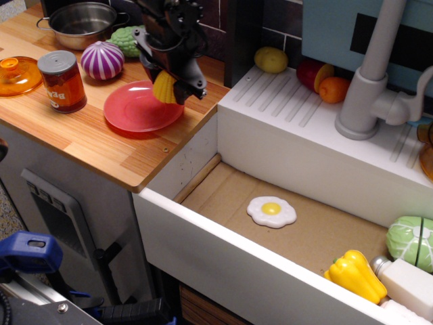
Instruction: Put corn on plate
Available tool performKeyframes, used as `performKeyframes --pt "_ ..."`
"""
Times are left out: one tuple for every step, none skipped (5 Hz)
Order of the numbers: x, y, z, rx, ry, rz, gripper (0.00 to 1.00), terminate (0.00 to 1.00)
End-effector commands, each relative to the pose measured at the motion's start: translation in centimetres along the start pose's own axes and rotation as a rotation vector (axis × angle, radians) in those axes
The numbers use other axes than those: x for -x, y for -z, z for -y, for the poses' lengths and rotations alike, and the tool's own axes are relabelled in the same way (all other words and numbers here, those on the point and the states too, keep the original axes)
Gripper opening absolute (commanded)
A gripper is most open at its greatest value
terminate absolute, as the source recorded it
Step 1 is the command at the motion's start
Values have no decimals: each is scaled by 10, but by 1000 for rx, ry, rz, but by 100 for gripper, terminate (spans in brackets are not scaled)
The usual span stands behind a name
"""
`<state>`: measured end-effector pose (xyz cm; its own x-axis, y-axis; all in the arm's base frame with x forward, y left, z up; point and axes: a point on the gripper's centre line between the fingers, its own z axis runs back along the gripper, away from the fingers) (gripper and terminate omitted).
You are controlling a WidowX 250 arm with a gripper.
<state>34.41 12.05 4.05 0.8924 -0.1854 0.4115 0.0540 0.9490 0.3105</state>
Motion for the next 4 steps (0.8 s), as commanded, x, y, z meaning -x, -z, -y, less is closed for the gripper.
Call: performKeyframes --pt "-5 6 -18 -13 24 46 0 0" --pt "1 1 -19 -31 43 36 0 0" --pt "1 1 -19 -31 43 36 100 0" --pt "1 1 -19 -31 43 36 100 100"
